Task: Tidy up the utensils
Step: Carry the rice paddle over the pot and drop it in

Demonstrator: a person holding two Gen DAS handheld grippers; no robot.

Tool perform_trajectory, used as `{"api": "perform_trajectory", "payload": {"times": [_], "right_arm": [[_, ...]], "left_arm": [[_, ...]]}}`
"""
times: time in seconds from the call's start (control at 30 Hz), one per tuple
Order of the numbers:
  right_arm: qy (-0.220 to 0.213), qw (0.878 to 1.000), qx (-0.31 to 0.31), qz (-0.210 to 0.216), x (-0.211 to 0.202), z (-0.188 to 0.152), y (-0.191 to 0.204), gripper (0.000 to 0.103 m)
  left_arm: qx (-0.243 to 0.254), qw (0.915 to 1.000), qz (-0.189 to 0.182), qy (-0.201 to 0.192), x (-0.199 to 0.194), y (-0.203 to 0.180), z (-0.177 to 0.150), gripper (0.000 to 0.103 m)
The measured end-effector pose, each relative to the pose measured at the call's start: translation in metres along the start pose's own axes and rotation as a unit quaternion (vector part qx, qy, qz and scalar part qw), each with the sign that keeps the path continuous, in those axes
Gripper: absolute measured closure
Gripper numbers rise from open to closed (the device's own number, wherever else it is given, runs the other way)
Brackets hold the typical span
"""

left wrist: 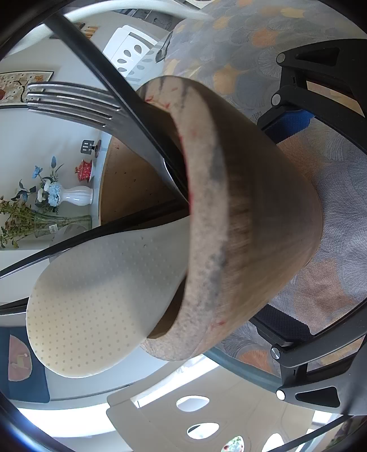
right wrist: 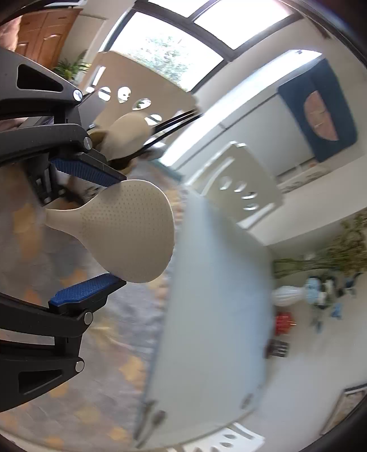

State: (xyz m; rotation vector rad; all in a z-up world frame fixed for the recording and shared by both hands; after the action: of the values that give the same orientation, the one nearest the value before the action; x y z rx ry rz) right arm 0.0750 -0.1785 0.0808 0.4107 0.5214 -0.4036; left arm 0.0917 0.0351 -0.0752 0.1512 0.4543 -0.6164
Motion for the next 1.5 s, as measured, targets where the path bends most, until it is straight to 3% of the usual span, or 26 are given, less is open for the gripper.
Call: {"api": "perform_trajectory", "payload": {"times": [0.23, 0.43, 0.63, 0.93, 1.03, 1.17, 1.5], "right_arm": [[-0.070, 0.996, -0.041, 0.027, -0.023, 0.059, 0.040, 0.041], [-0.097, 0.991, -0.065, 0.067, -0.019, 0.079, 0.080, 0.041], [-0.092, 0.986, -0.106, 0.093, 0.007, 0.071, 0.113, 0.041], [-0.082, 0.983, -0.142, 0.083, 0.045, 0.040, 0.124, 0.041], [-0.064, 0.984, -0.142, 0.089, 0.055, 0.031, 0.123, 0.040], [-0.043, 0.986, -0.140, 0.080, 0.063, 0.026, 0.119, 0.027], [-0.037, 0.992, -0.093, 0.081, 0.058, 0.030, 0.101, 0.026]], "left_arm": [[0.000, 1.0000, 0.000, 0.000, 0.000, -0.001, 0.000, 0.001], [0.000, 1.0000, 0.000, 0.000, 0.002, -0.002, 0.000, 0.001], [0.000, 1.0000, 0.000, 0.000, 0.002, -0.002, 0.000, 0.001], [0.000, 1.0000, 0.000, 0.000, 0.003, -0.003, 0.000, 0.001], [0.000, 1.0000, 0.000, 0.000, 0.003, -0.003, 0.000, 0.001], [-0.001, 1.0000, 0.000, 0.001, 0.003, -0.002, 0.000, 0.001], [0.000, 1.0000, 0.000, 0.001, 0.004, -0.002, -0.001, 0.001]]}}
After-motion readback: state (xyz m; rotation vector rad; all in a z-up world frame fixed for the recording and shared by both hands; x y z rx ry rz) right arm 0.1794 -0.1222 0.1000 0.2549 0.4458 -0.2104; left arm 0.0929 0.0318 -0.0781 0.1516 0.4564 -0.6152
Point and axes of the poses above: each gripper's, at about its wrist camera, not at the fingertips, and x roughly the way its jaws point, y to its left, z to its top, the point moved 5 cm from there along x, roughly the way its jaws point, and after that the axes turned 15 degrees about -y, right-handed, at the moved point
